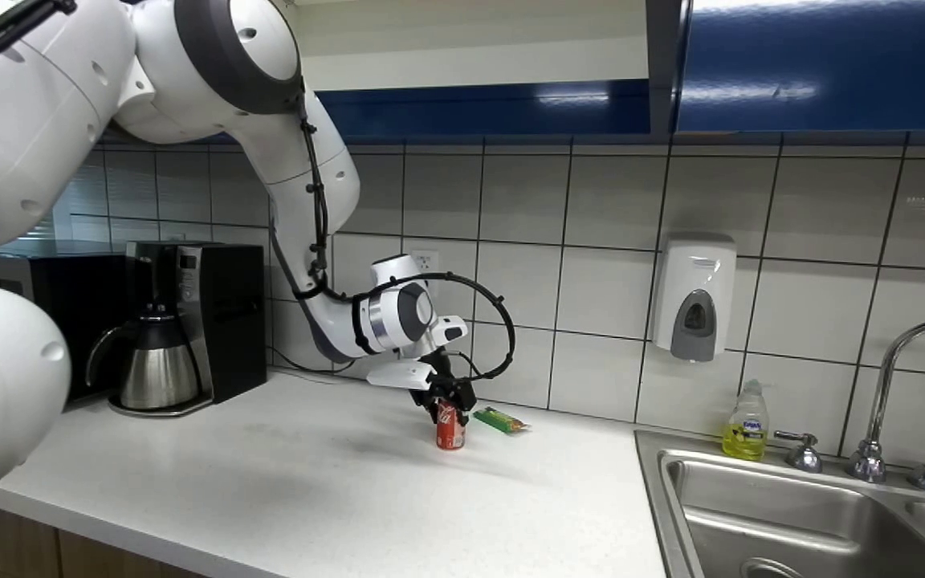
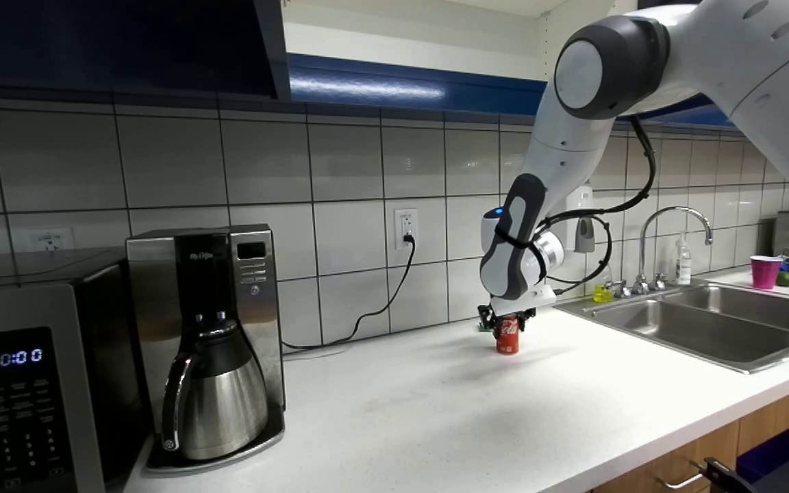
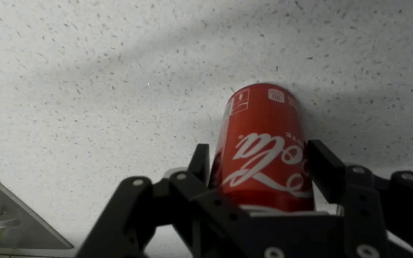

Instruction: Put the red can inside the open cabinet

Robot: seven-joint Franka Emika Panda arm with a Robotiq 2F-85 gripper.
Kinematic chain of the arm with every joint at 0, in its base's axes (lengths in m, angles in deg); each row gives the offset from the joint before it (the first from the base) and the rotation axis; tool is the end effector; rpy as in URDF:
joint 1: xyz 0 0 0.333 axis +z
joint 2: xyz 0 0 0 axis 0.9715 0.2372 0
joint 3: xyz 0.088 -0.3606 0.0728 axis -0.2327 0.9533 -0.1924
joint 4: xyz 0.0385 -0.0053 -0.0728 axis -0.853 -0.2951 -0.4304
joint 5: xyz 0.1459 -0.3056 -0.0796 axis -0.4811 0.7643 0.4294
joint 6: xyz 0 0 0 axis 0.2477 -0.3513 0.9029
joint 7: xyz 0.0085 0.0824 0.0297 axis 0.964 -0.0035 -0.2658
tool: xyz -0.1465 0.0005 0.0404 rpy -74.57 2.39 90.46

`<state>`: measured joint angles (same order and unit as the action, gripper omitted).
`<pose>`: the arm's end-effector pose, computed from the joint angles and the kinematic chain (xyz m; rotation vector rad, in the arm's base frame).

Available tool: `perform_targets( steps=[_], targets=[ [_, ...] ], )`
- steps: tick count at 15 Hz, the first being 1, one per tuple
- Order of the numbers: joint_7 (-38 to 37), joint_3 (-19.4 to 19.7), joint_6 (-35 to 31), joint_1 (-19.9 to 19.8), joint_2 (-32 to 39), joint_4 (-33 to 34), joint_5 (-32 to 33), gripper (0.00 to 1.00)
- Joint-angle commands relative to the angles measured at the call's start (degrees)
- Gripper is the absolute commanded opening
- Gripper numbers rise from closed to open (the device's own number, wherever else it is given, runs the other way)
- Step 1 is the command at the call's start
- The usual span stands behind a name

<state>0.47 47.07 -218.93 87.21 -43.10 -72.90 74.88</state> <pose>0.6525 -0.0823 0.2388 2.8165 -0.3345 0.4422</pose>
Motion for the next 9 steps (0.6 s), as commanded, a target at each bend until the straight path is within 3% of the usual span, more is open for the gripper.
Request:
perform_targets(
  steps=[1,4,9],
  targets=[
    [-1.3,1.3,-1.0,1.5,2.0,1.9,-0.8,0.42],
    [-0.9,1.3,-0.7,1.9,1.7,1.6,-0.8,0.42],
    [2.5,-0.9,5.5,3.0,-6.4,-3.3,-0.2,0.42]
  ],
)
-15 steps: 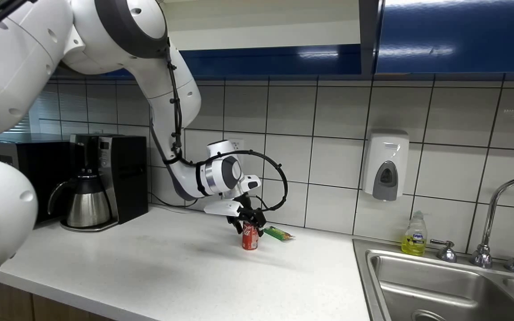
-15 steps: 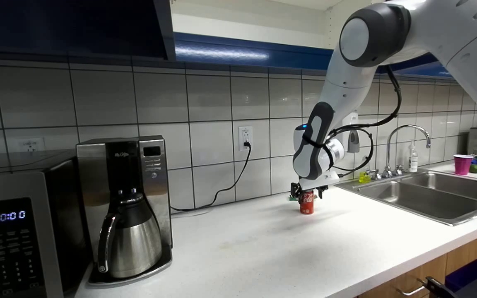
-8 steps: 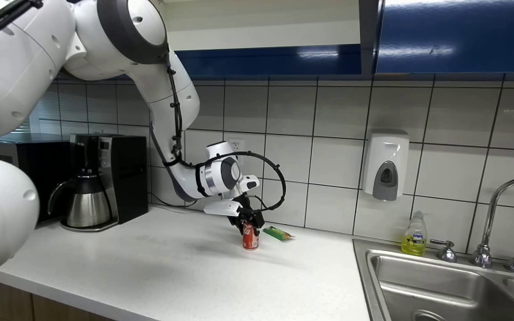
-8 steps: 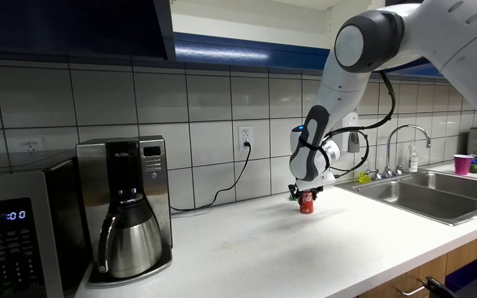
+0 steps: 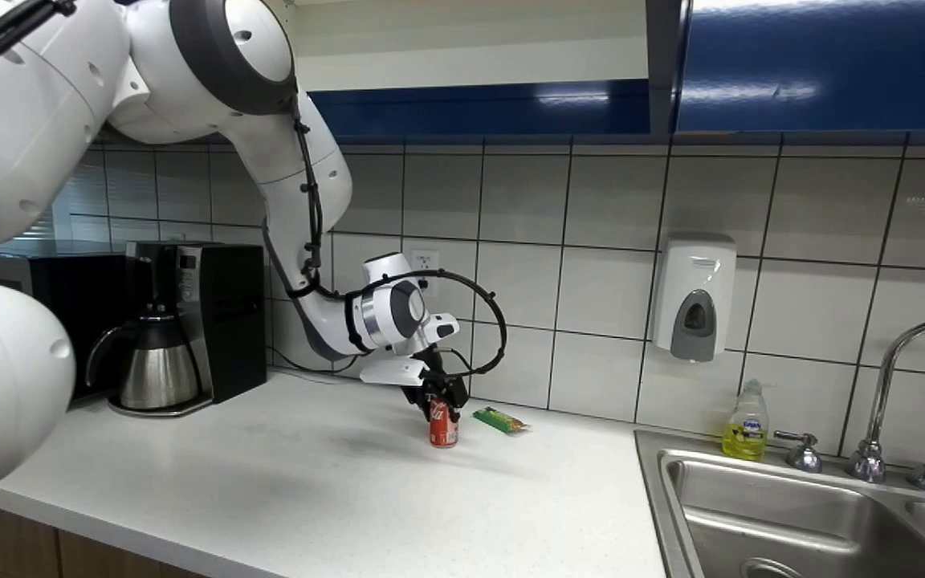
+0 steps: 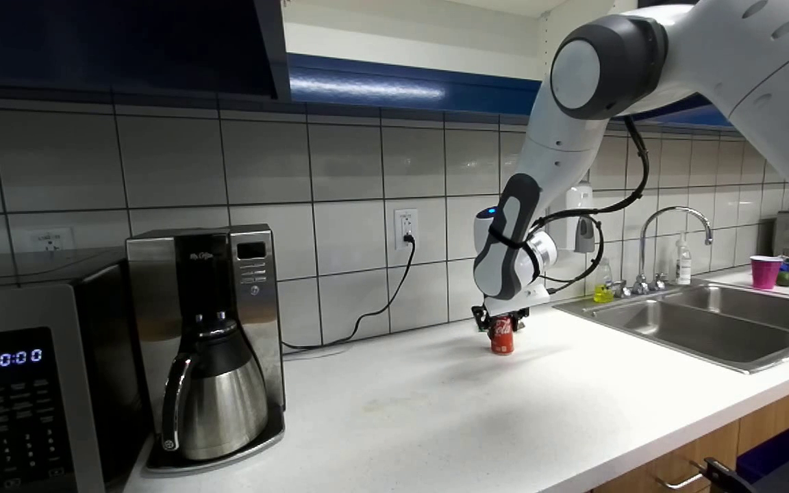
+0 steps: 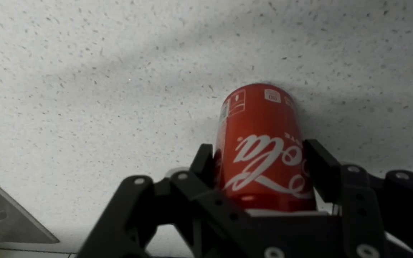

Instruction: Put the red can inside the open cabinet

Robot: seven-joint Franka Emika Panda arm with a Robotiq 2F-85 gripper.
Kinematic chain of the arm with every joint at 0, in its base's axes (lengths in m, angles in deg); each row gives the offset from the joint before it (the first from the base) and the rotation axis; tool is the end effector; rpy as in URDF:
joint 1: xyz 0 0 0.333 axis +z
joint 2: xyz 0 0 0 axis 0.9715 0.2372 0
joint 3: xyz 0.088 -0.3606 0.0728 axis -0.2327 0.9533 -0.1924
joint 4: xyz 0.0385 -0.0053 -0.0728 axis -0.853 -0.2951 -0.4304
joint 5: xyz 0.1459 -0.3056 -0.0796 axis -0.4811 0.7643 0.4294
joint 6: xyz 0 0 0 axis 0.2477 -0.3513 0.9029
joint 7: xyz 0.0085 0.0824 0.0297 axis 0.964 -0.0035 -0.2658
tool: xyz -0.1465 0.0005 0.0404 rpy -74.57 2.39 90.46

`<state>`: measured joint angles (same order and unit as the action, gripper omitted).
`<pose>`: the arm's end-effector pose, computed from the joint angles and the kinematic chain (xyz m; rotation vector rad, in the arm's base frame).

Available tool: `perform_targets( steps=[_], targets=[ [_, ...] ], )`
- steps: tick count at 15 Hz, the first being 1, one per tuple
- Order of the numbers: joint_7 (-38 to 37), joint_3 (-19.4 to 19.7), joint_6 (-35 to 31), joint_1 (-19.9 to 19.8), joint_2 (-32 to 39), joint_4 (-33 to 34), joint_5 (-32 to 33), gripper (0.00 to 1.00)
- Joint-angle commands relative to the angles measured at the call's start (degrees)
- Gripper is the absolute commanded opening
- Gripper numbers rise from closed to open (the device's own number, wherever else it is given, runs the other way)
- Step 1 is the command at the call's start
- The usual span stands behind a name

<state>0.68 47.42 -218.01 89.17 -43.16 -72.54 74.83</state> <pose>0.6552 -0.0642 0.2407 2.8191 -0.2922 0.4371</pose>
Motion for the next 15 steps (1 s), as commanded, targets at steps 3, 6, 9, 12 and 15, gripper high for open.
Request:
perform_targets(
  steps=[3,6,9,12,15],
  targets=[
    [1.2,-2.0,9.6,3.4,-12.8,-7.3,1.4,0.42],
    [0.3,-4.9,14.3,3.8,-19.7,-10.8,2.4,0.42],
    [-0.5,-8.8,18.2,2.7,-26.2,-14.5,3.1,0.42],
    [-0.1,-12.7,21.4,1.0,-31.2,-17.8,2.5,0.42],
    [0.6,-16.4,24.7,-0.6,-36.7,-21.2,1.5,0.42]
  ],
)
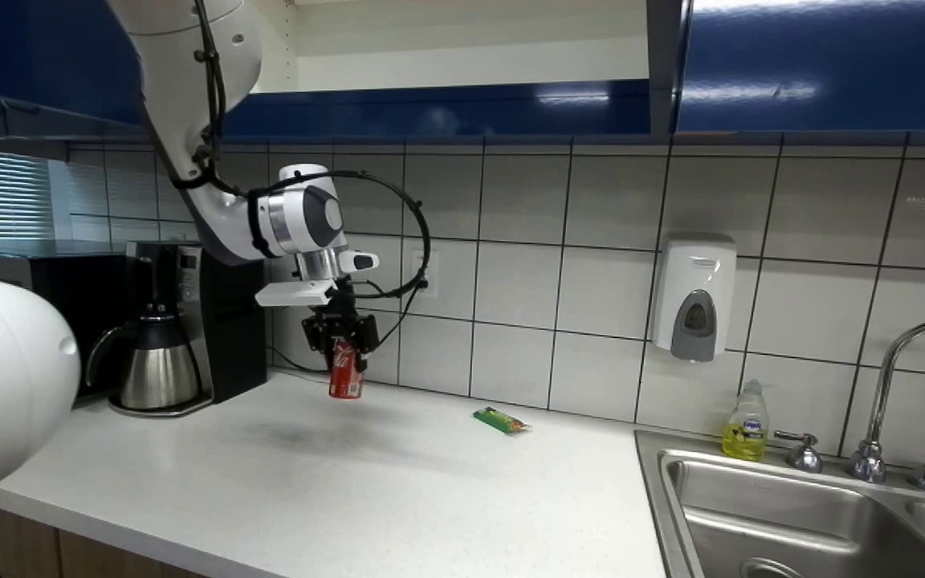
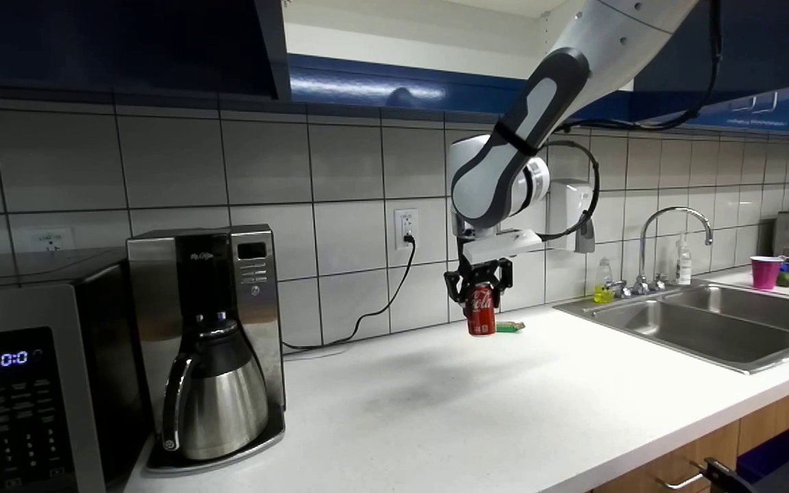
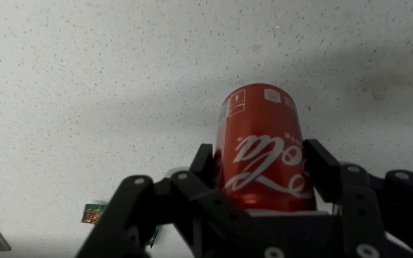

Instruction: Put the red can inside the open cabinet

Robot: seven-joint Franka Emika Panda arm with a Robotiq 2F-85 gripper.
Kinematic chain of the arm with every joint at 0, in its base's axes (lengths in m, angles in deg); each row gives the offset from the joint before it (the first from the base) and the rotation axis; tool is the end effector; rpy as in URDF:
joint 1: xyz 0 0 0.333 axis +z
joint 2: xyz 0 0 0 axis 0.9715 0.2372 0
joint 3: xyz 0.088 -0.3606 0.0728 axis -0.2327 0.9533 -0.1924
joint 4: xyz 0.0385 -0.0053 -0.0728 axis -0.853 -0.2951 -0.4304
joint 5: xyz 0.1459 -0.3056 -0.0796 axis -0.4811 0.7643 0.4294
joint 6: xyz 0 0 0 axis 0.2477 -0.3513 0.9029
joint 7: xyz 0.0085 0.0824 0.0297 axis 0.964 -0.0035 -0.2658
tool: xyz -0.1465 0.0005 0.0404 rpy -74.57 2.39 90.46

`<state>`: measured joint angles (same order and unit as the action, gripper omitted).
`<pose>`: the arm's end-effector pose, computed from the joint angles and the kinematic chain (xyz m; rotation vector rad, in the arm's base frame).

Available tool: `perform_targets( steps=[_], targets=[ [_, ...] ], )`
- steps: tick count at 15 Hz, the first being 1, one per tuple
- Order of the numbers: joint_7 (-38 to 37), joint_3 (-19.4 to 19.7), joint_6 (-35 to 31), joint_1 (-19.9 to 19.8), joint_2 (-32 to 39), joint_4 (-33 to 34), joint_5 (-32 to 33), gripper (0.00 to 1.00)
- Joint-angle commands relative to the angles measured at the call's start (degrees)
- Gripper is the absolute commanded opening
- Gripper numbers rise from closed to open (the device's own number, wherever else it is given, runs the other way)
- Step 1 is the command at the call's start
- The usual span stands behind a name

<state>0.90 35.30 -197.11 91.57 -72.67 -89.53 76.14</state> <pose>0.5176 0.0494 0.3715 2.9660 -0.0993 0.2238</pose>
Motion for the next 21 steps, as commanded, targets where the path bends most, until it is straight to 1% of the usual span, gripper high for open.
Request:
perform_targets(
  steps=[1,6,11,13,16,21],
  targets=[
    [0.6,-5.5,5.2,-3.5,-9.2,-5.2,-0.2,0.42],
    [1.0,-11.1,13.9,-5.0,-18.9,-7.3,-2.7,0.42],
    [1.9,-15.6,24.3,-5.2,-28.0,-4.8,-5.5,0.42],
    [1.9,-16.9,29.0,-5.4,-30.8,-2.6,-6.3,0.42],
    [2.4,-18.5,36.0,-5.6,-33.5,2.6,-6.3,0.42],
    [2.6,-20.1,44.7,-6.3,-34.4,13.4,-5.4,0.42]
  ],
)
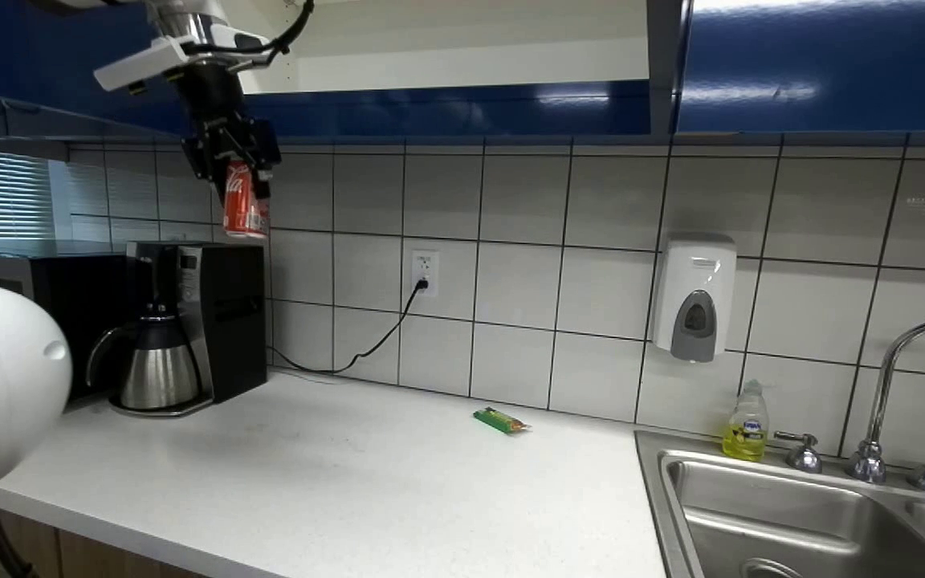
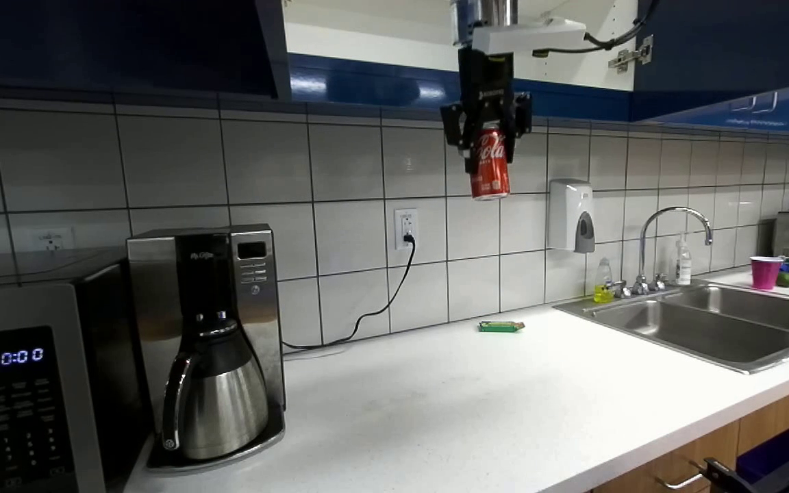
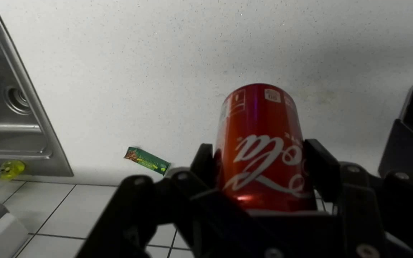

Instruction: Put the red can inside the open cabinet

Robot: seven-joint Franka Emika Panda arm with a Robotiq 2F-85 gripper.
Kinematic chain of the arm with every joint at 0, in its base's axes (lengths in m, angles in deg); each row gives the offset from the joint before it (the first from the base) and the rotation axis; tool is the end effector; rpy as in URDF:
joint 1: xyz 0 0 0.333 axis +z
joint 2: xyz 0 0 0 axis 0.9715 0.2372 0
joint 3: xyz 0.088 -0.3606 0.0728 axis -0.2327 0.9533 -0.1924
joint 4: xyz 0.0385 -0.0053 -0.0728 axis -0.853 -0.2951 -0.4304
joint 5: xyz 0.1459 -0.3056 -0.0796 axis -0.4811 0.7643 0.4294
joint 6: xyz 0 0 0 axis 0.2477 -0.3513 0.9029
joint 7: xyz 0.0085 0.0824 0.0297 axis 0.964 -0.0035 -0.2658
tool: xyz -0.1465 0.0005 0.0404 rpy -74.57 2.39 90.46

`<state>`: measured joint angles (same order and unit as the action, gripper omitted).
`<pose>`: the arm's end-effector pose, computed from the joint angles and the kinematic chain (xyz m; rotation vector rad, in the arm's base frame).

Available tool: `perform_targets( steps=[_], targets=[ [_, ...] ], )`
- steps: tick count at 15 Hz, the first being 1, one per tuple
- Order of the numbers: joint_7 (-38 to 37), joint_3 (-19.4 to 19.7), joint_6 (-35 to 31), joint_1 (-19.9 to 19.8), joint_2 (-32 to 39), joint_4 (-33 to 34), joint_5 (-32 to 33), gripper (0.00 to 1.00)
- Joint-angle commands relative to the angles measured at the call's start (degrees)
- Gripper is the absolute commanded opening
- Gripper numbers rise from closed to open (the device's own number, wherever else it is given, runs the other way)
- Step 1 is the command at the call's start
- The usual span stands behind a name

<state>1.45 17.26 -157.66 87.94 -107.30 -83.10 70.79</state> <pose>0.3275 0.1121 0.6179 2.9328 -0.0039 0.3088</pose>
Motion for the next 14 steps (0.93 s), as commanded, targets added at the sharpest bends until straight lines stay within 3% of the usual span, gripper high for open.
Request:
perform_targets(
  steps=[1,14],
  targets=[
    [2.0,-2.2,6.5,-3.0,0.7,9.5,0.1,0.42],
    [2.9,-2.7,18.2,-6.8,16.0,43.7,4.0,0.42]
  ],
)
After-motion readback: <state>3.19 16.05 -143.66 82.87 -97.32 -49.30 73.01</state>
